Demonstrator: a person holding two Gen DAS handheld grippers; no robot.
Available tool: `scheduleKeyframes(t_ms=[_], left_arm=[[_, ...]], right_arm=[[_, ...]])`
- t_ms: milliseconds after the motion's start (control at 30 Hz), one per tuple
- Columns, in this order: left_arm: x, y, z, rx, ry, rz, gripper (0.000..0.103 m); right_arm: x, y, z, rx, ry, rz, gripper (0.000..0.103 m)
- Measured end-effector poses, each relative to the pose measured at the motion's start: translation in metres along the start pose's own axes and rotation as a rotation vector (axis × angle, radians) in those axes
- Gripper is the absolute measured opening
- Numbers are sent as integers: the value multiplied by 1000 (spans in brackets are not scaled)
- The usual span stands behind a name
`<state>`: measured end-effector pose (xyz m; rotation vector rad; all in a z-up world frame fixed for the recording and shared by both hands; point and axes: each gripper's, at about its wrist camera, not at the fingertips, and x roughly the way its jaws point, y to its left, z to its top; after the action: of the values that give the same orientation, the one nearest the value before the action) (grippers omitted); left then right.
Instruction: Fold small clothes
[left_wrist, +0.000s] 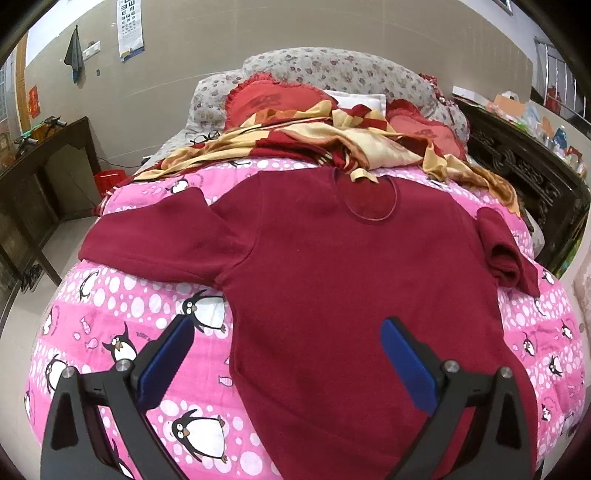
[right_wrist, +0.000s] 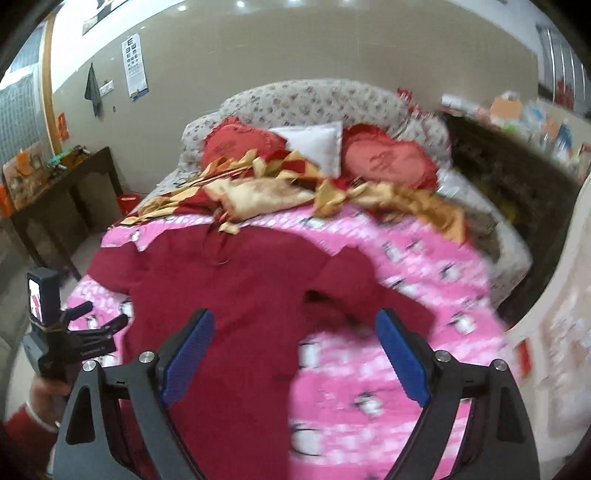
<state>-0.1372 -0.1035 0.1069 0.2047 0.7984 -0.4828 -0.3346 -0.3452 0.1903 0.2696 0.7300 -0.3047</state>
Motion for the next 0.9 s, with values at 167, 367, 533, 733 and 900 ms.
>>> scheduleKeyframes(t_ms=[167,367,533,733,900], left_arm=[[1,3,-1,3,9,11,103],[0,9,-1,-10,-1,28,103],[2,16,0,-29,2,29,103],[5,18,3,-38,5,22,103],[9,19,6,-52,16,19,103]], right_arm=[[45,36,-25,-19,98,76,103],[64,70,-36,-119,88,40,103],[76,78,-36,-98,81,43,103],[91,76,-32,-71,93,21,103],[104,75,-29,-44,104,7,103]])
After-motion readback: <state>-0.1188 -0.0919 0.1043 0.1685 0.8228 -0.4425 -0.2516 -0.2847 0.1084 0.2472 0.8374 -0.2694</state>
